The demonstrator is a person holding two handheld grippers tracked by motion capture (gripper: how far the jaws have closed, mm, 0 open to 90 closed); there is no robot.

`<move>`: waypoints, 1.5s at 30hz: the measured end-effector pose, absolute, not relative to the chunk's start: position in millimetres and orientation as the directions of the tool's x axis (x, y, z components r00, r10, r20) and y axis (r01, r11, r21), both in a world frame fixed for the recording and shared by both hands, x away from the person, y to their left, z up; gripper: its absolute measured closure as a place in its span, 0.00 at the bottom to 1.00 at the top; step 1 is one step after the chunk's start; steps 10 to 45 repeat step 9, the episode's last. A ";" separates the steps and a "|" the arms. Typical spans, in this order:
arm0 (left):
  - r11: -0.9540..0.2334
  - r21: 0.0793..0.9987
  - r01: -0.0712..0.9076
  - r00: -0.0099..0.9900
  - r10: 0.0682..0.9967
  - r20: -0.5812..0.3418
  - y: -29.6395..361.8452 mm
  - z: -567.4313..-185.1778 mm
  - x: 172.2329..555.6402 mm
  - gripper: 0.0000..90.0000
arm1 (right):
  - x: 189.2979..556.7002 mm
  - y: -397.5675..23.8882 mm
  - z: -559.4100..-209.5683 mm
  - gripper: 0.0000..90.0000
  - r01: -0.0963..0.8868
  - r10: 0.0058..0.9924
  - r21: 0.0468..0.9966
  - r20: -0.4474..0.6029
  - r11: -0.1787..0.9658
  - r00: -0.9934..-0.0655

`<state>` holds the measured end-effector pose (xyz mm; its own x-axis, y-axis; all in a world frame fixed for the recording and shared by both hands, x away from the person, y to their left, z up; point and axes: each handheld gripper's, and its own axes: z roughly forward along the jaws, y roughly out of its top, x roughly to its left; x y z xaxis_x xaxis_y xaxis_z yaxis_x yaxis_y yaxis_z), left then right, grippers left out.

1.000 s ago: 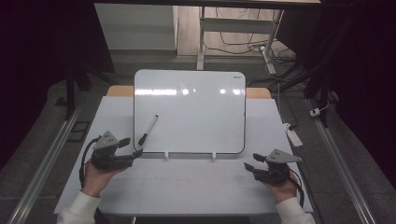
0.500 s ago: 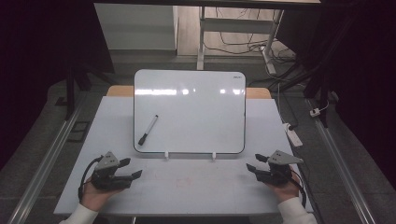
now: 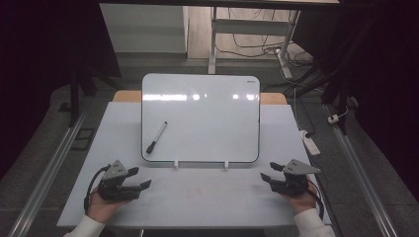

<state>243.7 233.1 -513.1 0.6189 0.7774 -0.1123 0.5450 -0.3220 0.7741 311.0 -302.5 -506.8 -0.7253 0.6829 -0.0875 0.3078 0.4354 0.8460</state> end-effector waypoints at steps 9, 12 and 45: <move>-0.320 0.771 0.551 0.615 0.780 -0.116 233.2 -514.0 244.7 0.34 | 309.9 -300.5 -506.0 0.47 0.295 0.677 0.847 -0.099 0.442 -0.729; -0.320 0.771 0.551 0.615 0.780 -0.116 233.2 -514.0 244.7 0.34 | 309.9 -300.5 -506.0 0.47 0.295 0.677 0.847 -0.099 0.442 -0.729; -0.320 0.771 0.551 0.615 0.780 -0.116 233.2 -514.0 244.7 0.34 | 309.9 -300.5 -506.0 0.47 0.295 0.677 0.847 -0.099 0.442 -0.729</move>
